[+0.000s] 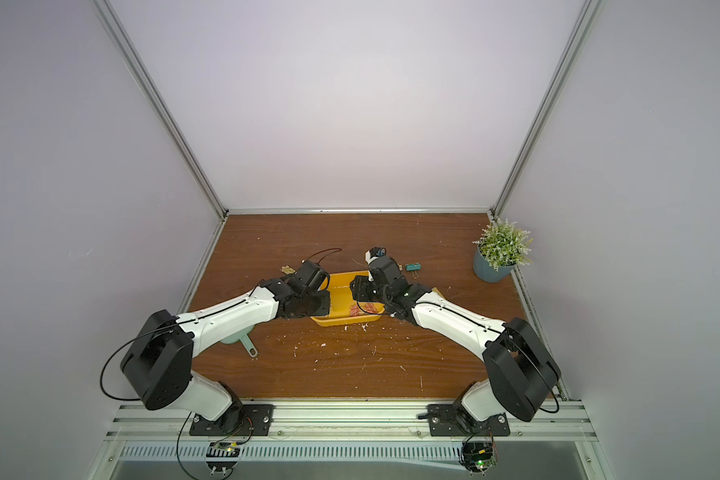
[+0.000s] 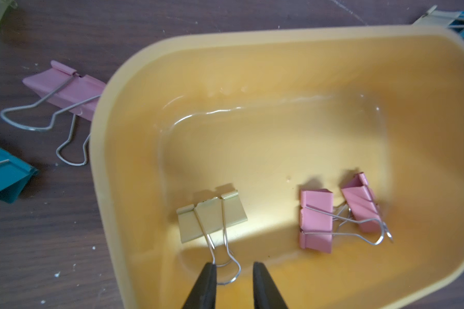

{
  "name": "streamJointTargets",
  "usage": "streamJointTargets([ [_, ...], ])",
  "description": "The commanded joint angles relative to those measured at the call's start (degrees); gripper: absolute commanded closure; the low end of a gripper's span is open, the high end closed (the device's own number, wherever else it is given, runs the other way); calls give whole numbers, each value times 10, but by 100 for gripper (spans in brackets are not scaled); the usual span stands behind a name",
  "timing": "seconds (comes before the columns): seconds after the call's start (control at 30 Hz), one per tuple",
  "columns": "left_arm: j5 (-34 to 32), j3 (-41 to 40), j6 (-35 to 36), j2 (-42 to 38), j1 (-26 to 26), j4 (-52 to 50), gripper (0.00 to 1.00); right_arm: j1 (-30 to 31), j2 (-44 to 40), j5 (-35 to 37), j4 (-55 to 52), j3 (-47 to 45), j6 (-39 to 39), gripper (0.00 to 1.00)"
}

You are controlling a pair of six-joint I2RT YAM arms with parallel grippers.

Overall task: Take out the binder clips from the storage box
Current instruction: Pick up the binder clip from the storage box.

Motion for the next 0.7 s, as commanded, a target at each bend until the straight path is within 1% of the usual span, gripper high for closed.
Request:
streamJointTargets([
  [0.0,-15,28,56,13,-7,-33,71,-5,-39,32,8,-14,9,45],
  [0.17,5,48,109,36,-8,-42,69,-10,-64,52,10,-32,16,45],
  [0.23,19,49,133,41,-8,-44,69,-13,-74,73,2,-33,11,45],
  [0.33,19,51,148,42,-8,-51,69,-22,-90,87,-3,-38,5,44],
  [0.5,-5,53,161,55,-9,-59,68,-31,-97,27,52,-58,-17,44],
  [0.67,-11,63,183,74,-10,-59,67,-36,-75,1,47,-47,-17,44],
])
